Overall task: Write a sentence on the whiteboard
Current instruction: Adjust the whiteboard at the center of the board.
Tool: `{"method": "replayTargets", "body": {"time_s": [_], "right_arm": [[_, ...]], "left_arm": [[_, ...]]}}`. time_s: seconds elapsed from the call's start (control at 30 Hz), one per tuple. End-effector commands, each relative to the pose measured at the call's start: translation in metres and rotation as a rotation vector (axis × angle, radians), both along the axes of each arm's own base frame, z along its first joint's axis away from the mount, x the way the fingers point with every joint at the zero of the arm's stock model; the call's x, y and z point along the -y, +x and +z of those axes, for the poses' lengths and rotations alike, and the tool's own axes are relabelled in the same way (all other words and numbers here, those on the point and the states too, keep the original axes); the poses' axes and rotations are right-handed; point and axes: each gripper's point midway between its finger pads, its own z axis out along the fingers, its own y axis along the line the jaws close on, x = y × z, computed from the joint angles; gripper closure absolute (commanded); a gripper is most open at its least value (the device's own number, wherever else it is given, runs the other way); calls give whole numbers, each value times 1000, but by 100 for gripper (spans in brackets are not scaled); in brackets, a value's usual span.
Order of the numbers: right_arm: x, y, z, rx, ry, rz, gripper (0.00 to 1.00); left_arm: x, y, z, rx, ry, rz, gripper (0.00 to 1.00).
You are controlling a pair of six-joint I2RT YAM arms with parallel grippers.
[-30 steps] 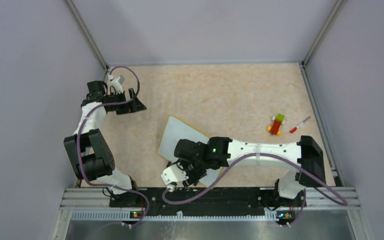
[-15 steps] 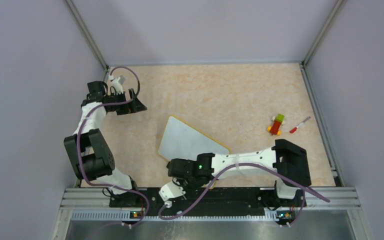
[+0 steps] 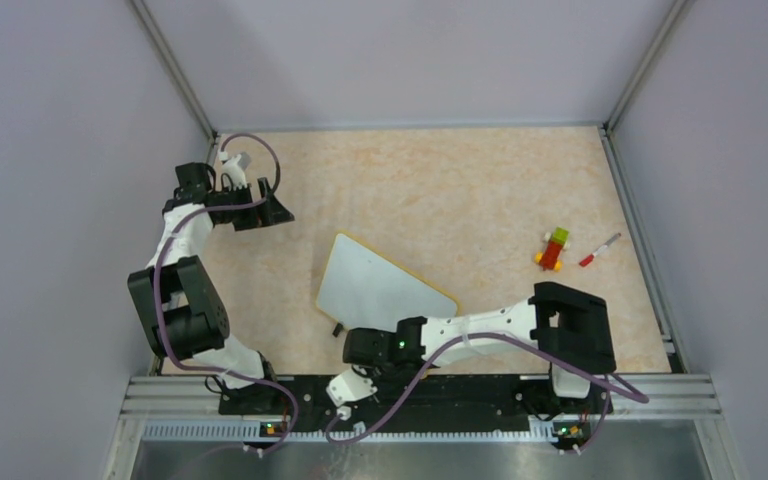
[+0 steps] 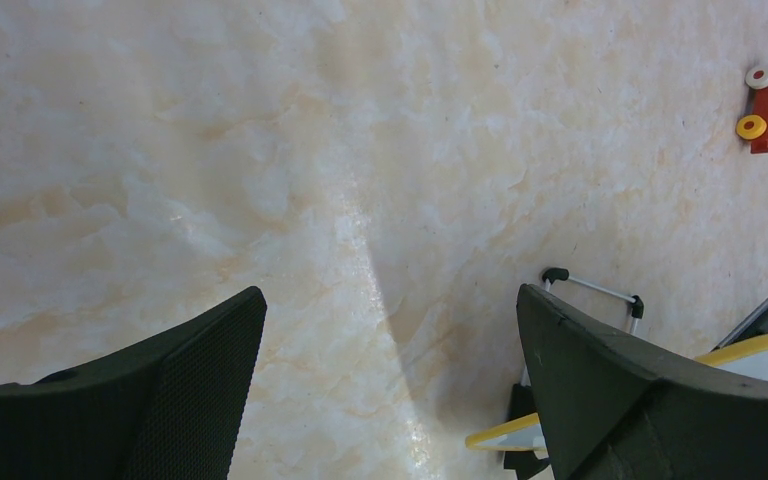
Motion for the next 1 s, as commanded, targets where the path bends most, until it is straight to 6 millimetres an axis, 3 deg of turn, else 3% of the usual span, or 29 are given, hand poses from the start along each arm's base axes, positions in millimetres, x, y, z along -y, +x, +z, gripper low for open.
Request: {"method": "replayTargets", "body": {"time_s": [0.0, 0.3, 0.63, 0.97], "right_arm": [[13, 22, -10, 111, -35, -15, 82], [50, 69, -6, 194, -84, -91, 82], [93, 109, -1, 278, -162, -137, 67], [124, 167, 5, 313, -164, -303, 70]], "left_arm": [[-3, 8, 7, 35, 2, -14, 1], [-3, 9, 5, 30, 1, -12, 1], [-5, 11, 4, 23, 4, -7, 1], [-6, 11, 3, 21, 10, -4, 1]]}}
